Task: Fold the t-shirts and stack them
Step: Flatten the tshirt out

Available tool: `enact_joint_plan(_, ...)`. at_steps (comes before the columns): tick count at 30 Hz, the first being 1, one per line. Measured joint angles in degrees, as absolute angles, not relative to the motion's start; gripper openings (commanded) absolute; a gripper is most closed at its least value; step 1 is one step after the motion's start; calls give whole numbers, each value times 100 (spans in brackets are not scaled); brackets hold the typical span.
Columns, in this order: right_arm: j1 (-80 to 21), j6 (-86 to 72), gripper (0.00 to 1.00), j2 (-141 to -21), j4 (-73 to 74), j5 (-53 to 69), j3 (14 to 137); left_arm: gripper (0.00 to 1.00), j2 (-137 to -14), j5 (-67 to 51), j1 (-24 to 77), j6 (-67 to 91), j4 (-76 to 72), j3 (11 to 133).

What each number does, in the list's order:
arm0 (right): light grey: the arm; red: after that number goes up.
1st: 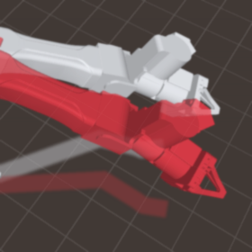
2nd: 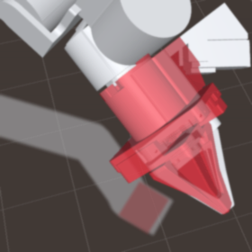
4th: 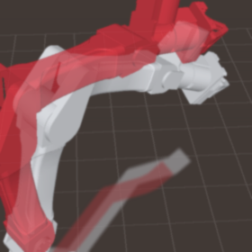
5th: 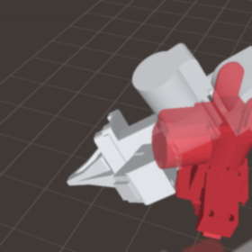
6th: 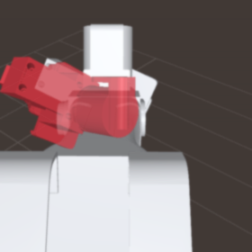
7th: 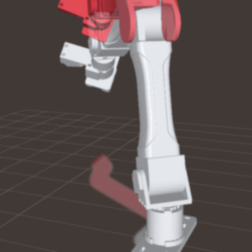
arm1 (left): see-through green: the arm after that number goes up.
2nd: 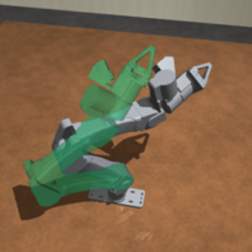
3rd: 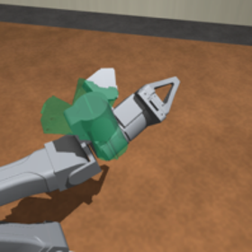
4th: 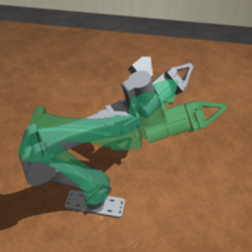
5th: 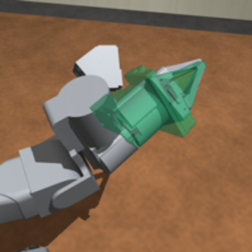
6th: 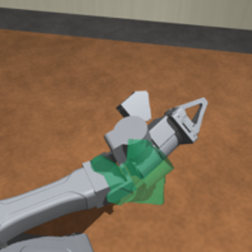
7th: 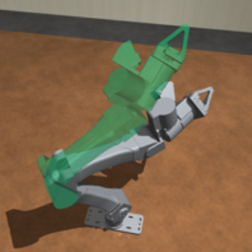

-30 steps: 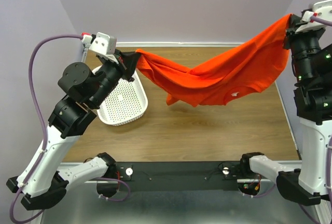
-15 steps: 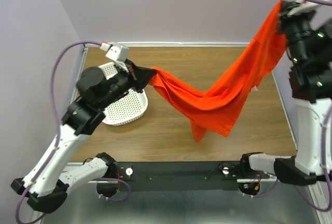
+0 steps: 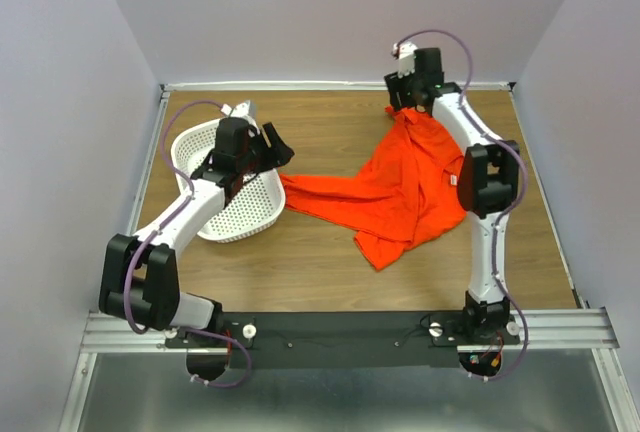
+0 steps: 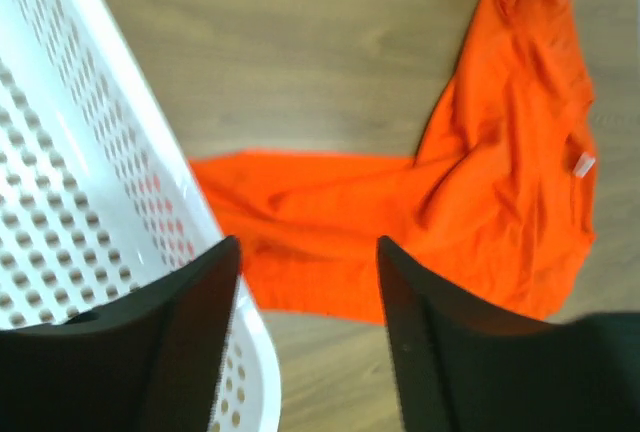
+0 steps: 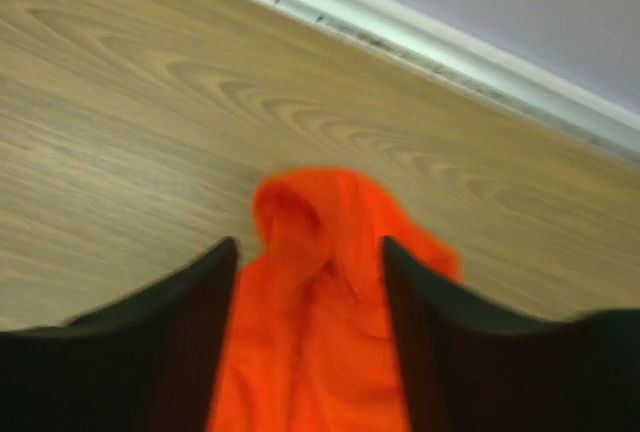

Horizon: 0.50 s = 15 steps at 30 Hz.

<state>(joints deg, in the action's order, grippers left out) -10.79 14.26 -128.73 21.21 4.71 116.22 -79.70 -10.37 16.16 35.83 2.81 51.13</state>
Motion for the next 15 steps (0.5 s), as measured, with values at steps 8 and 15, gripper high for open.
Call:
enact_joint_plan(8,-1256,1135,88,-12438,2088,738,11061,72,-7889,-1138,1634,3052,-399,6193)
enact_joint_plan(15,-582,1243,82,-9056,1892,1857,8047,58,-8331,-1103,3610,2270,-377,6217)
